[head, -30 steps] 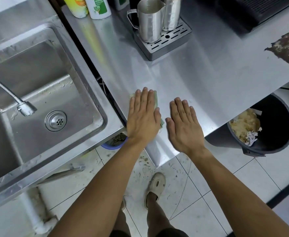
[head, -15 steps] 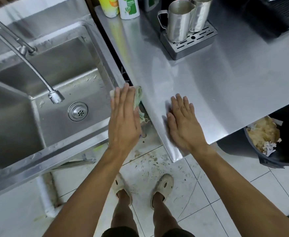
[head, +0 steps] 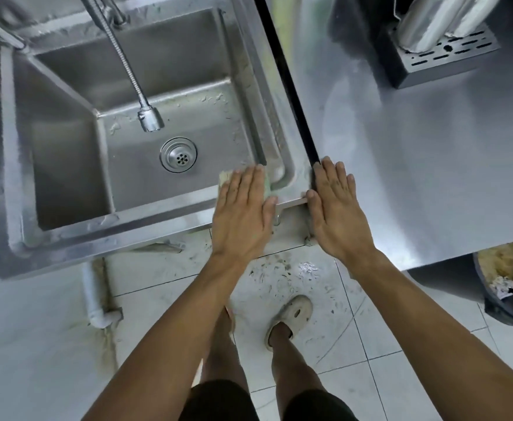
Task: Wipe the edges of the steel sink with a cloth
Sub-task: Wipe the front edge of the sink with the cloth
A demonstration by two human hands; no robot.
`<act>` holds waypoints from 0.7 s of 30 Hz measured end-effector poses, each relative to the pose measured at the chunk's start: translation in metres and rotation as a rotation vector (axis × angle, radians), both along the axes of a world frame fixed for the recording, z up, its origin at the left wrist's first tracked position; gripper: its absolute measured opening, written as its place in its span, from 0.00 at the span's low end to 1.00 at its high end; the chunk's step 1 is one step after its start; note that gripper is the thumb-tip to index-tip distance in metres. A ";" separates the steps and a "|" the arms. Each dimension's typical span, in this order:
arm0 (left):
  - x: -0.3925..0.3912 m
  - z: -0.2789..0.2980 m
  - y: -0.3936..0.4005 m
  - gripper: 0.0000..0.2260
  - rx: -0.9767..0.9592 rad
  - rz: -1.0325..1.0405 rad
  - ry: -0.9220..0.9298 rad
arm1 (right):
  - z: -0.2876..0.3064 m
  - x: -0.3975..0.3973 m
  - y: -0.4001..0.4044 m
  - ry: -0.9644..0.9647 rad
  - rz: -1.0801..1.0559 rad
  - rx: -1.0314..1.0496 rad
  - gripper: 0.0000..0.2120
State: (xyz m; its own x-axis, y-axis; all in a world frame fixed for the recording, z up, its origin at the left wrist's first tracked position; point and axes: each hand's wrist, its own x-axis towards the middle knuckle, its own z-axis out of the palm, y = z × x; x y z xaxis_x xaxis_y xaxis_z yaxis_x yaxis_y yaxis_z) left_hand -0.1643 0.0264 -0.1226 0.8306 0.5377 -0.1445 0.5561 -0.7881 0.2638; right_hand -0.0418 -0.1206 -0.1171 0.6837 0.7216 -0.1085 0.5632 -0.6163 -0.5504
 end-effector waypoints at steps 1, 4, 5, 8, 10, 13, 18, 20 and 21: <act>-0.017 0.000 0.013 0.28 0.009 0.029 0.017 | 0.002 -0.002 0.004 -0.011 0.024 0.007 0.27; -0.048 0.002 0.034 0.28 0.034 0.116 0.042 | 0.005 -0.009 0.009 -0.046 0.076 0.020 0.26; -0.046 0.001 0.032 0.28 0.037 0.139 0.034 | 0.005 -0.011 0.009 -0.048 0.083 0.018 0.26; -0.008 0.002 0.009 0.27 -0.009 0.144 -0.001 | 0.001 -0.017 0.006 -0.047 0.085 0.012 0.26; 0.031 0.002 -0.011 0.28 -0.008 0.093 -0.033 | 0.000 -0.018 0.002 -0.034 0.043 0.015 0.26; 0.056 0.003 -0.025 0.30 -0.030 0.108 -0.043 | 0.001 -0.015 -0.008 0.000 -0.044 0.016 0.27; -0.011 -0.002 0.005 0.27 0.007 -0.078 -0.077 | 0.000 -0.020 0.005 -0.029 0.022 0.018 0.27; -0.047 -0.006 0.031 0.28 0.050 -0.059 -0.037 | -0.003 -0.030 0.023 -0.072 0.129 0.016 0.26; -0.066 -0.006 0.045 0.28 0.067 -0.030 -0.013 | -0.004 -0.034 0.033 -0.090 0.172 0.008 0.26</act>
